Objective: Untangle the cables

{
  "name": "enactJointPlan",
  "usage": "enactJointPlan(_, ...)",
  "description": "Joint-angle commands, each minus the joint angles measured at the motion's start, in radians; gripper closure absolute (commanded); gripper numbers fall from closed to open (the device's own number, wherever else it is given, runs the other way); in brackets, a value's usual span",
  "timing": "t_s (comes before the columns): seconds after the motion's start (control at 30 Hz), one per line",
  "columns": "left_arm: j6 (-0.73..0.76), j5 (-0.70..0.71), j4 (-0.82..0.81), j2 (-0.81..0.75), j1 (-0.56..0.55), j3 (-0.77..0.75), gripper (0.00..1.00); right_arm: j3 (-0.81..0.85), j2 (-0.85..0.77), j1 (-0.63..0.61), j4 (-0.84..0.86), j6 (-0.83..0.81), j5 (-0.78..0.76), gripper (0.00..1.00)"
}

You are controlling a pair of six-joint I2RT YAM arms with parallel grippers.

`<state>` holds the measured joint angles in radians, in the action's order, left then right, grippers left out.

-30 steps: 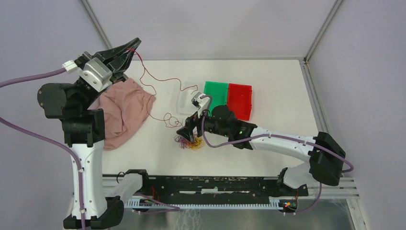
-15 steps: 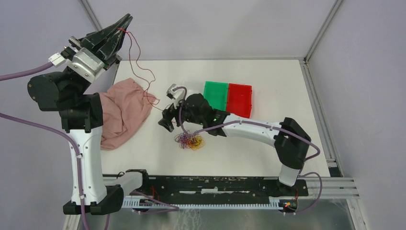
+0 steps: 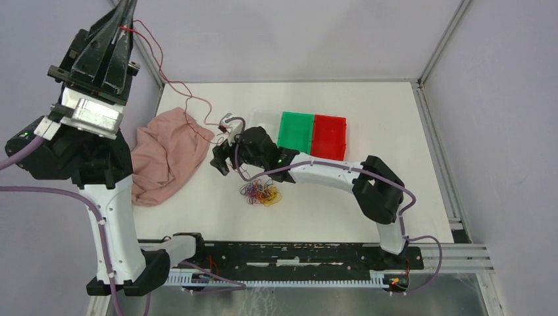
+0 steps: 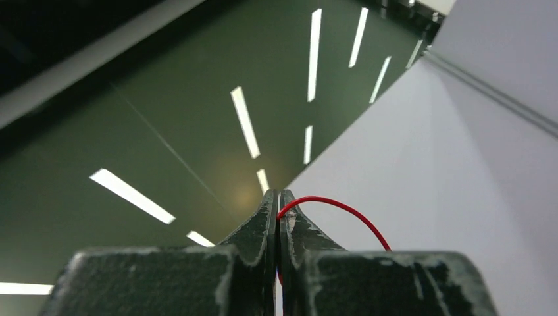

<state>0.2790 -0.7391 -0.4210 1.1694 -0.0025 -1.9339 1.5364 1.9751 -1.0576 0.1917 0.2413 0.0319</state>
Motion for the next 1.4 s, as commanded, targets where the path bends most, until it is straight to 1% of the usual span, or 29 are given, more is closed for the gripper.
enactJointPlan(0.0, 0.222, 0.108, -0.063, 0.018, -0.004, -0.063, 0.97, -0.159, -0.055, 0.008, 0.070, 0.016, -0.042, 0.15)
enactJointPlan(0.07, 0.290, 0.119, -0.049, 0.026, -0.004, -0.071, 0.97, -0.275, -0.091, 0.011, 0.119, 0.039, -0.048, 0.14)
enactJointPlan(0.17, 0.342, 0.148, -0.046, 0.046, -0.003, -0.098, 0.97, -0.416, -0.116, 0.017, 0.152, 0.074, -0.062, 0.15)
enactJointPlan(0.23, 0.357, 0.175, -0.044, 0.072, -0.004, -0.141, 0.97, -0.464, -0.121, 0.021, 0.165, 0.086, -0.078, 0.15)
enactJointPlan(0.37, 0.396, 0.247, -0.057, 0.123, -0.004, -0.231, 0.97, -0.534, -0.127, 0.040, 0.166, 0.122, -0.117, 0.20)
enactJointPlan(0.4, 0.405, 0.262, -0.071, 0.133, -0.004, -0.245, 0.97, -0.545, -0.130, 0.048, 0.165, 0.134, -0.131, 0.23)
enactJointPlan(0.43, 0.415, 0.277, -0.081, 0.142, -0.004, -0.257, 0.97, -0.558, -0.135, 0.058, 0.163, 0.147, -0.143, 0.29)
enactJointPlan(0.5, 0.429, 0.307, -0.115, 0.155, -0.003, -0.272, 0.97, -0.591, -0.149, 0.086, 0.174, 0.184, -0.144, 0.47)
enactJointPlan(0.53, 0.446, 0.319, -0.119, 0.159, -0.004, -0.281, 0.97, -0.608, -0.158, 0.100, 0.179, 0.205, -0.141, 0.53)
enactJointPlan(0.57, 0.465, 0.332, -0.128, 0.166, -0.004, -0.288, 0.97, -0.623, -0.169, 0.116, 0.178, 0.226, -0.137, 0.58)
enactJointPlan(0.63, 0.513, 0.371, -0.153, 0.186, -0.004, -0.311, 0.97, -0.647, -0.192, 0.145, 0.136, 0.268, -0.144, 0.61)
enactJointPlan(0.77, 0.553, 0.436, -0.140, 0.237, -0.004, -0.414, 0.97, -0.764, -0.280, 0.194, 0.137, 0.325, -0.153, 0.61)
enactJointPlan(0.93, 0.628, 0.452, -0.147, 0.266, -0.004, -0.462, 0.97, -0.925, -0.440, 0.271, 0.163, 0.420, -0.136, 0.60)
enactJointPlan(1.0, 0.649, 0.465, -0.130, 0.285, -0.004, -0.500, 0.97, -0.940, -0.498, 0.300, 0.086, 0.451, -0.156, 0.61)
enactJointPlan(1.07, 0.612, 0.472, -0.107, 0.282, -0.004, -0.506, 0.97, -0.961, -0.540, 0.328, 0.074, 0.473, -0.136, 0.58)
enactJointPlan(1.1, 0.590, 0.454, -0.049, 0.263, -0.004, -0.491, 0.97, -0.968, -0.555, 0.330, 0.093, 0.459, -0.117, 0.56)
enactJointPlan(1.13, 0.561, 0.431, -0.020, 0.239, -0.004, -0.442, 0.97, -0.970, -0.562, 0.330, 0.110, 0.438, -0.091, 0.52)
enactJointPlan(1.23, 0.495, 0.320, -0.027, 0.141, -0.004, -0.244, 0.97, -0.943, -0.565, 0.319, 0.142, 0.378, -0.003, 0.43)
enactJointPlan(1.3, 0.444, 0.262, -0.011, 0.103, -0.004, -0.159, 0.97, -0.916, -0.579, 0.284, 0.140, 0.300, 0.053, 0.38)
enactJointPlan(1.37, 0.408, 0.215, 0.018, 0.081, -0.004, -0.114, 0.97, -0.887, -0.592, 0.230, 0.114, 0.228, 0.071, 0.35)
